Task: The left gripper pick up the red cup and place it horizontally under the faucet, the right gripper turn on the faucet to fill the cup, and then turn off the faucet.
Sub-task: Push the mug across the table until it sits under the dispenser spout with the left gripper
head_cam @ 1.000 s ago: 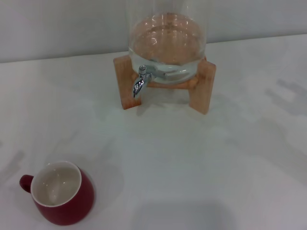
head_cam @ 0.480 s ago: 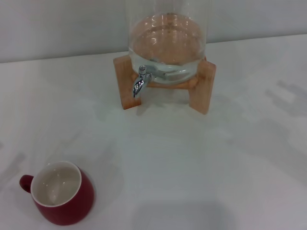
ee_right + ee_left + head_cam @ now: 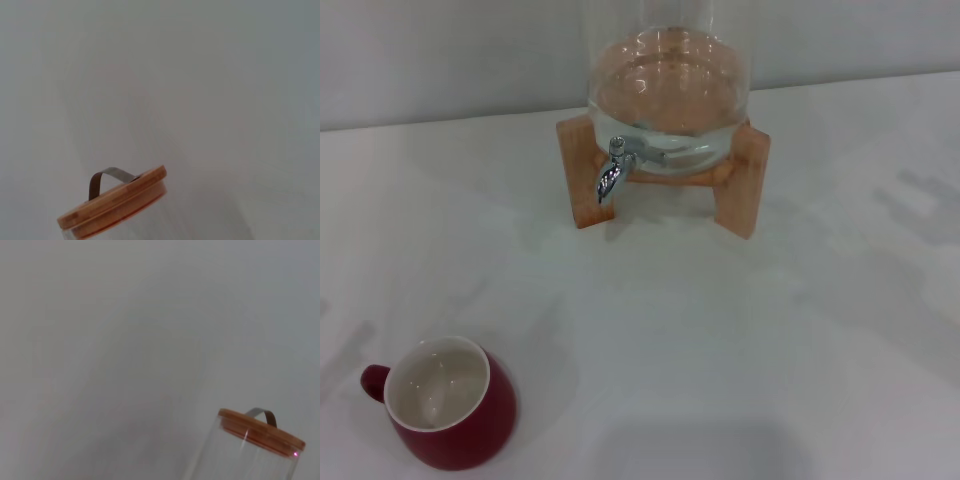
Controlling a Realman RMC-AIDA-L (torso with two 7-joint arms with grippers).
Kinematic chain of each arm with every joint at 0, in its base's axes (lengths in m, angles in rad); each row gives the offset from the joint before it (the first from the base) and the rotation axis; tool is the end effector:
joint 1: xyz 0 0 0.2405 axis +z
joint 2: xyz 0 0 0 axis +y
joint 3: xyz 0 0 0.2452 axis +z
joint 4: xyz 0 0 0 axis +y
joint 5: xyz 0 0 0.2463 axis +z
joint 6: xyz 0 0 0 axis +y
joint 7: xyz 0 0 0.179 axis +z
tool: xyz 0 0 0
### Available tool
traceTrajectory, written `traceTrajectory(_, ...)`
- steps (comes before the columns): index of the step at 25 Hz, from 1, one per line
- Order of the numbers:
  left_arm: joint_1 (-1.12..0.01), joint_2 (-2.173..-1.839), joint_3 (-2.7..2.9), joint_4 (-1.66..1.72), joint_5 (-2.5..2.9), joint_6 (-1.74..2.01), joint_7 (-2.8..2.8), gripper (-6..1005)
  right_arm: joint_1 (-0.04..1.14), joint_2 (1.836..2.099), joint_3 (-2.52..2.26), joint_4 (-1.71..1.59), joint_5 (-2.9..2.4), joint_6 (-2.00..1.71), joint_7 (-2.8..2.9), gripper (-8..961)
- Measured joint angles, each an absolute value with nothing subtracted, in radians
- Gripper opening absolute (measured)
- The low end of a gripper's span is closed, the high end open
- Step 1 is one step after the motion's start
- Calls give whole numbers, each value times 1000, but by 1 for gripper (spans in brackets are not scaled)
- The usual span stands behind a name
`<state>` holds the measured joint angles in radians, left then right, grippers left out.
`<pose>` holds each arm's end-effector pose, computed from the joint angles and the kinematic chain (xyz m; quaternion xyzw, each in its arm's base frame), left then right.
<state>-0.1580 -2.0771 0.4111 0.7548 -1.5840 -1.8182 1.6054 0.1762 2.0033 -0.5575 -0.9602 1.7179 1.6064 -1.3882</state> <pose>-0.3323 0.2708 0.1027 -0.7654 -0.3188 -0.4779 0.2900 0.3125 0.3219 0.1671 -0.7638 0.3216 0.4503 0.3322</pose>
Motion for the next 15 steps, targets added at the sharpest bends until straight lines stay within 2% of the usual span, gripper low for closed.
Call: traceTrajectory(15, -58, -2085, 403, 594, -1626, -1837, 1982, 868, 182, 1998, -548, -960, 1715, 1567, -1388, 658)
